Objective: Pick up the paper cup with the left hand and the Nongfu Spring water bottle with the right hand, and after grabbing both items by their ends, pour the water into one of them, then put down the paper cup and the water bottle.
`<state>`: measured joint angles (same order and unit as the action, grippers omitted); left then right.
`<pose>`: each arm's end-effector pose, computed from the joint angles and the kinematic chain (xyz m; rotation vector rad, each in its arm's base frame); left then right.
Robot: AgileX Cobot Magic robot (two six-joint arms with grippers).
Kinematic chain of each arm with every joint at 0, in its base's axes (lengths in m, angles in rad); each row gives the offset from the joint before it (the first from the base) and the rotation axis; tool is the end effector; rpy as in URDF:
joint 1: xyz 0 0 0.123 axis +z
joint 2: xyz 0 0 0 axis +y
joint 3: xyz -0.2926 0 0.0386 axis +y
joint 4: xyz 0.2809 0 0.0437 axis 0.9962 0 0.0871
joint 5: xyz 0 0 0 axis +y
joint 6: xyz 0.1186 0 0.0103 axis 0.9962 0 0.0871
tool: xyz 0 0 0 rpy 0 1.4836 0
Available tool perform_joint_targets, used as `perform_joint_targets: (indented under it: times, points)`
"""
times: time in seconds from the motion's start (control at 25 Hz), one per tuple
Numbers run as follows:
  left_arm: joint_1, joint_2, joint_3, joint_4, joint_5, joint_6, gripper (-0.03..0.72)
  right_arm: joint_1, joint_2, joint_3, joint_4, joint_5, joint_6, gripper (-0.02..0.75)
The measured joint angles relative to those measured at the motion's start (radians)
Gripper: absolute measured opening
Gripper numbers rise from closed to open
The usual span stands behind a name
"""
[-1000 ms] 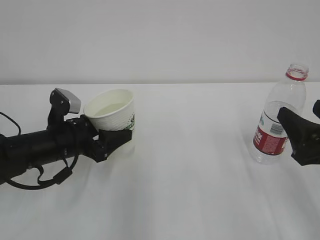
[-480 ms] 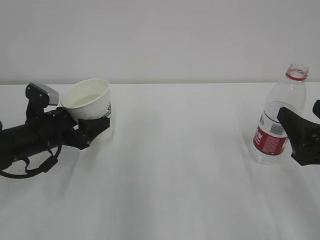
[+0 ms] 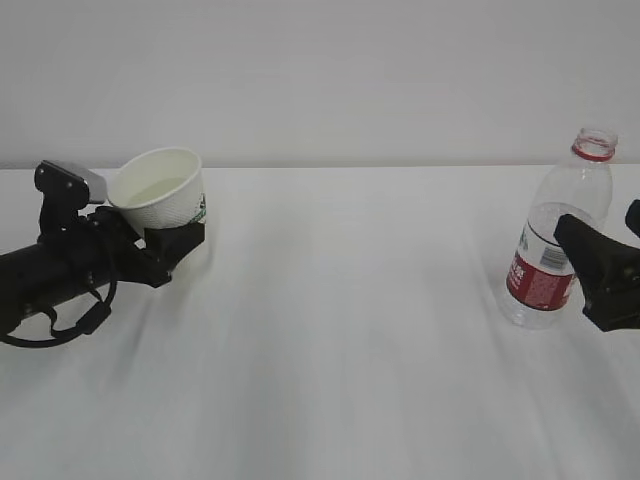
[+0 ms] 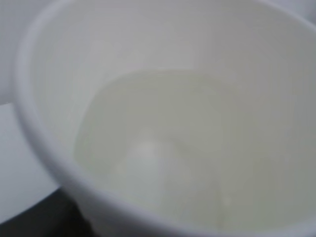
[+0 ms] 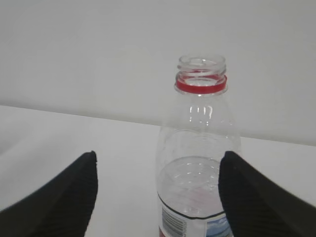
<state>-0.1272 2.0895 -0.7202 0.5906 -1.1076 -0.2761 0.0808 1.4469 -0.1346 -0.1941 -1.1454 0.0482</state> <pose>0.3670 -0.1067 0.0656 0.4950 1.7552 -0.5534 0.2305 0.0396 0.1475 -0.2279 1.6438 0.1828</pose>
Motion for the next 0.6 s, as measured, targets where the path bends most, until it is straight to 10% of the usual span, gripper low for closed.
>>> perform_joint_targets:
  times: [0.6]
  points:
    - [0.004, 0.000, 0.056, -0.145, -0.001, 0.013, 0.491, 0.000, 0.000, 0.000, 0.000, 0.000, 0.000, 0.570]
